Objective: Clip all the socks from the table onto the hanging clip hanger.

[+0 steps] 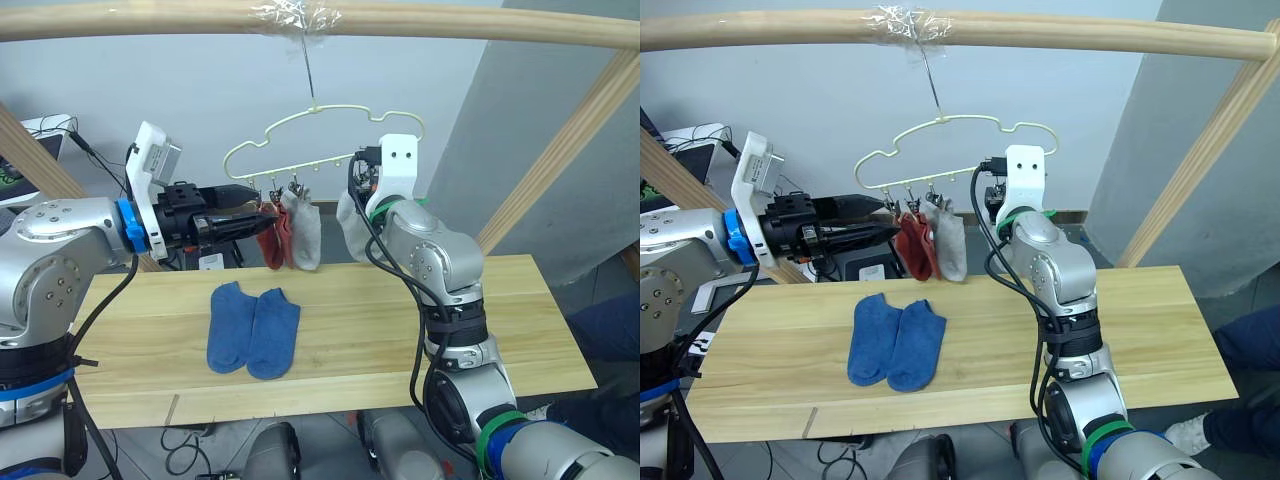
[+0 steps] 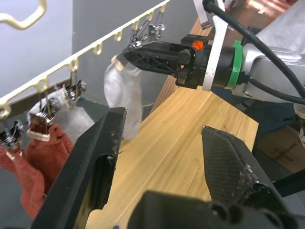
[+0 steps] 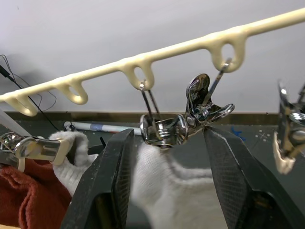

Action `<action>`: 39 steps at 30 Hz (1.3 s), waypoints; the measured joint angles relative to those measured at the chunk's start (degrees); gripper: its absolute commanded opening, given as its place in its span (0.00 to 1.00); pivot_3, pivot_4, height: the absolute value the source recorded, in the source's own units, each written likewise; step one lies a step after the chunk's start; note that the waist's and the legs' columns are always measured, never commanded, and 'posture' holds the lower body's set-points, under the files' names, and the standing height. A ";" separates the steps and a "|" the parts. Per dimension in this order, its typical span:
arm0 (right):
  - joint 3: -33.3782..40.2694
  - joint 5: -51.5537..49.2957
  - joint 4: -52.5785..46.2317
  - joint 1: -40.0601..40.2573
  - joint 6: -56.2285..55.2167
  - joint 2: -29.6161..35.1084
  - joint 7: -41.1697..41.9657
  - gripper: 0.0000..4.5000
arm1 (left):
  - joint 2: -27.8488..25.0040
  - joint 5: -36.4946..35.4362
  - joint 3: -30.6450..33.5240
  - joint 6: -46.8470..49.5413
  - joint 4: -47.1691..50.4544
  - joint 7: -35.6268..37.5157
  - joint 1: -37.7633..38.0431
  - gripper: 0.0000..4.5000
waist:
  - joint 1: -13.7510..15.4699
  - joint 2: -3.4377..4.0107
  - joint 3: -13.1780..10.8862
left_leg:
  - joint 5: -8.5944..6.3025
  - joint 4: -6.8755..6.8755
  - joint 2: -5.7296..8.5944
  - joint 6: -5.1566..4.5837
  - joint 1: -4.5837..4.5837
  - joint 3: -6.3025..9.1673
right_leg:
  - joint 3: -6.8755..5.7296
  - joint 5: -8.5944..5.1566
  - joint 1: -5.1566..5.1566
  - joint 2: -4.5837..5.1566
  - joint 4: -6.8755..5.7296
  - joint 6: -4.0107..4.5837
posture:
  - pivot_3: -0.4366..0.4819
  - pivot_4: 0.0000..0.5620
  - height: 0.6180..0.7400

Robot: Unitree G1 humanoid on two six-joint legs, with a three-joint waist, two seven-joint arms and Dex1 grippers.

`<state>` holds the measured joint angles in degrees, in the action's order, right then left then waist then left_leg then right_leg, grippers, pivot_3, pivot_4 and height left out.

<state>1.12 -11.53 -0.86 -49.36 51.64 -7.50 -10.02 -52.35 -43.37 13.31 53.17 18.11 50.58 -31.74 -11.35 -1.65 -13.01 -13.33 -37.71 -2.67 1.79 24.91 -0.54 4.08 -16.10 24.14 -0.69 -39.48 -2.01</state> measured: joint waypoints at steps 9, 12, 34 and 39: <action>-0.71 -1.40 -6.59 0.94 7.08 0.02 0.32 0.53 | 0.01 -1.55 0.59 0.11 0.78 -1.42 0.71 0.64 | 0.23 0.01 -0.01 | 0.00 0.00 -0.01 0.00 0.00 0.03 | 0.00 0.00 0.00 0.01 0.01 0.00 | 0.24 0.40 1.00; -1.23 -1.74 -9.96 2.41 10.52 0.10 1.11 0.53 | 0.02 -1.72 0.58 0.11 0.82 -1.72 0.70 0.64 | 0.21 0.02 -0.02 | 0.00 0.00 -0.01 0.00 0.00 0.03 | 0.00 0.00 0.00 0.01 0.00 0.00 | 0.24 0.41 1.00; -0.51 3.26 -10.19 5.07 12.34 0.56 -0.11 0.53 | 0.31 -1.73 0.50 0.10 0.81 -2.71 0.67 0.64 | 0.18 0.02 -0.03 | 0.00 0.00 0.01 0.00 0.00 -0.02 | -0.01 0.00 0.00 0.00 0.05 0.00 | 0.23 0.40 1.00; -0.09 3.71 -10.07 5.05 12.32 0.40 -0.06 0.53 | 0.79 -1.73 0.41 0.10 0.81 -3.11 0.64 0.64 | 0.18 0.02 -0.03 | 0.00 0.00 0.00 0.00 0.00 -0.02 | -0.01 0.00 0.00 0.00 0.04 0.00 | 0.23 0.39 1.00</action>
<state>1.03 -7.82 -10.93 -44.31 63.96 -7.10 -10.08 -51.55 -45.10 13.72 53.27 18.92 47.47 -31.09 -11.17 -1.63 -13.04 -13.33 -37.71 -2.67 1.78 24.91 -0.56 4.07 -16.10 24.14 -0.69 -39.44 -2.00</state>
